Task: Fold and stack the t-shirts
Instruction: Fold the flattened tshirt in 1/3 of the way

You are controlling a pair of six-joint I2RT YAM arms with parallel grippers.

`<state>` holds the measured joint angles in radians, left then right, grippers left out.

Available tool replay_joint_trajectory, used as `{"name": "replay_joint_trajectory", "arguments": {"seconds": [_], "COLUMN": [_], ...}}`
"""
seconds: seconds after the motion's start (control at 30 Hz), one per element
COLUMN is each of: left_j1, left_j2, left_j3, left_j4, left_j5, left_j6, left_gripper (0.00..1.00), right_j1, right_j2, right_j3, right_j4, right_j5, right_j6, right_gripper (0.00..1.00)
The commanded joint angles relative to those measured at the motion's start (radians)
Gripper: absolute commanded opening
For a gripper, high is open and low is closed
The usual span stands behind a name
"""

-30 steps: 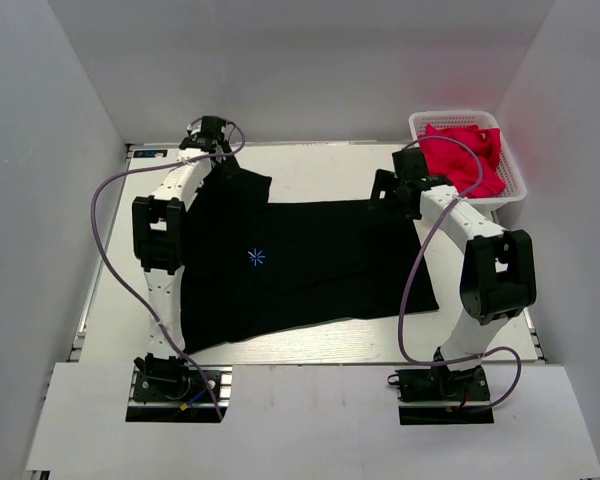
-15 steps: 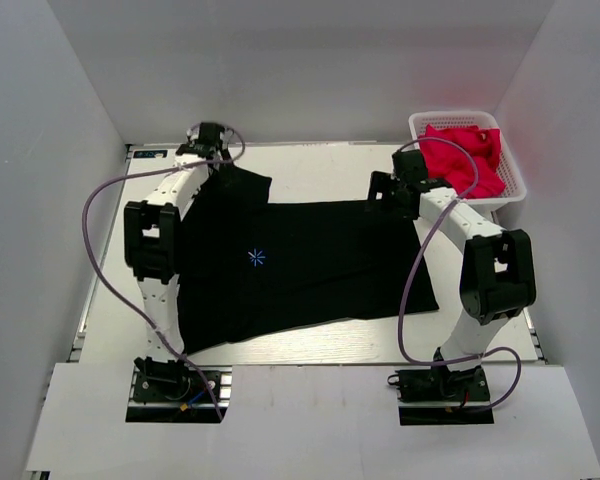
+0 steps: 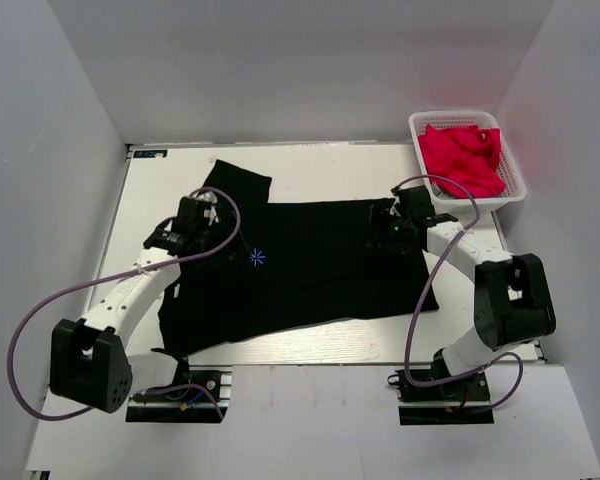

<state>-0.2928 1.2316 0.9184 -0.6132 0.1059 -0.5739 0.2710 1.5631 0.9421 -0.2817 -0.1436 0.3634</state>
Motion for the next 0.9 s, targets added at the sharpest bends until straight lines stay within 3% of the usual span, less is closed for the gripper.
{"name": "replay_joint_trajectory", "arguments": {"seconds": [0.0, 0.2, 0.5, 0.77, 0.87], "left_j1": [-0.006, -0.006, 0.02, 0.02, 0.02], "left_j2": [0.025, 0.058, 0.158, 0.207, 0.198], "left_j3": [-0.094, -0.138, -0.15, -0.108, -0.084], "left_j4": [-0.001, 0.053, 0.09, 0.142, 0.155], "left_j5": [0.063, -0.012, -0.325, -0.364, -0.444], "left_j6": [-0.021, -0.046, -0.115, -0.135, -0.124], "left_gripper": [1.0, 1.0, 1.0, 1.0, 1.0], "right_j1": [0.0, -0.003, -0.001, -0.001, -0.001], "right_j2": [-0.067, -0.086, -0.078, -0.095, -0.106], "right_j3": [-0.014, -0.008, 0.023, 0.035, 0.027], "right_j4": [0.053, 0.044, 0.004, -0.005, -0.008], "right_j5": [-0.021, -0.004, 0.029, 0.022, 0.024], "right_j6": [0.005, -0.015, -0.026, -0.034, -0.034], "right_gripper": [0.9, 0.9, 0.9, 0.9, 0.9]}}
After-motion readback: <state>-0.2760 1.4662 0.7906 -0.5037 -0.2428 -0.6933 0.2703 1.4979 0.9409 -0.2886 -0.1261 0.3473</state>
